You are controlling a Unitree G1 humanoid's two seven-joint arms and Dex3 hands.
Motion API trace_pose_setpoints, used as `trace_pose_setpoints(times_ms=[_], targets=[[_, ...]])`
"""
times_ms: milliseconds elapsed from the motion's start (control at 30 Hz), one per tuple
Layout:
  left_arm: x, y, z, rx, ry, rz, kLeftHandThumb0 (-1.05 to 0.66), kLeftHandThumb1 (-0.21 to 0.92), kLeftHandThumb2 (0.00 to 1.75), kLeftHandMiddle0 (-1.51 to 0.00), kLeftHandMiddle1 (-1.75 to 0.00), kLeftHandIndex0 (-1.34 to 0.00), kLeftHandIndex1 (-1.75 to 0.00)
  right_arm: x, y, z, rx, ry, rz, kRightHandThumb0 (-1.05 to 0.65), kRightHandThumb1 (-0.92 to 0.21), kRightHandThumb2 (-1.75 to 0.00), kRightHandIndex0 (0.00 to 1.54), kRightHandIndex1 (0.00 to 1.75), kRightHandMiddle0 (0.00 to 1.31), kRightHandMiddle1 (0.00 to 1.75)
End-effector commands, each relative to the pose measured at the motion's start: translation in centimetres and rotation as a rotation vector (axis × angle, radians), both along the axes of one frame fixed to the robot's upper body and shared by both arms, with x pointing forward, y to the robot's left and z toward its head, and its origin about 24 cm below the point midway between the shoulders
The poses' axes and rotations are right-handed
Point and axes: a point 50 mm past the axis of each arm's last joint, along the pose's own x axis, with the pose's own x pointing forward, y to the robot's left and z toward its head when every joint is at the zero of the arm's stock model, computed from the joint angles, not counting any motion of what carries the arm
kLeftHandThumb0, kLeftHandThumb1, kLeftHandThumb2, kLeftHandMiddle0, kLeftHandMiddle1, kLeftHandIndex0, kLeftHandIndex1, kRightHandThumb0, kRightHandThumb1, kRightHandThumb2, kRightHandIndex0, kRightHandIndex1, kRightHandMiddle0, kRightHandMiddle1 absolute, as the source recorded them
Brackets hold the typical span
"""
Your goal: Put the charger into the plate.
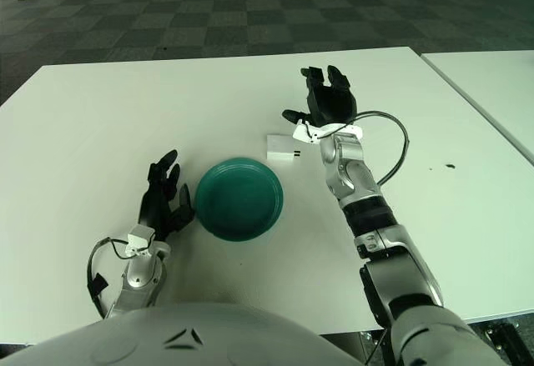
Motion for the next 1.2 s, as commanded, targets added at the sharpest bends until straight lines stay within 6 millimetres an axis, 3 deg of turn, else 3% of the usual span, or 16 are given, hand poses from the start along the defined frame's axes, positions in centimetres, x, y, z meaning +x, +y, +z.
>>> trace_pose_setpoints(times_ms=[0, 533, 1167], targets=[[-0.2, -0.9, -0.6, -0.022, 0.049, 0.008, -0.84, 0.92, 0.99, -0.25, 0.00, 0.00, -0.75, 0.5, 0.6, 0.3, -0.062, 0.005, 0.044, -0.87, -0.92, -0.51, 0.13, 0.01, 0.00, 0.60], [-0.2, -1.2, -0.5, -0.031, 0.049, 0.011, -0.85, 0.92, 0.99, -0.25, -0.01, 0.00, -0.77, -0.3, 1.8, -1.3, -0.122, 0.092, 0.144, -0.88, -0.92, -0.49, 0.15, 0.01, 0.00, 0.60], [-0.1, -1.7, -0.2, -0.072, 0.051, -0.023, -0.82, 0.92, 0.99, -0.30, -0.02, 0.00, -0.62, -1.4, 2.0, -4.1, -0.222, 0.173, 0.181, -0.89, -0.92, -0.53, 0.16, 0.01, 0.00, 0.44]])
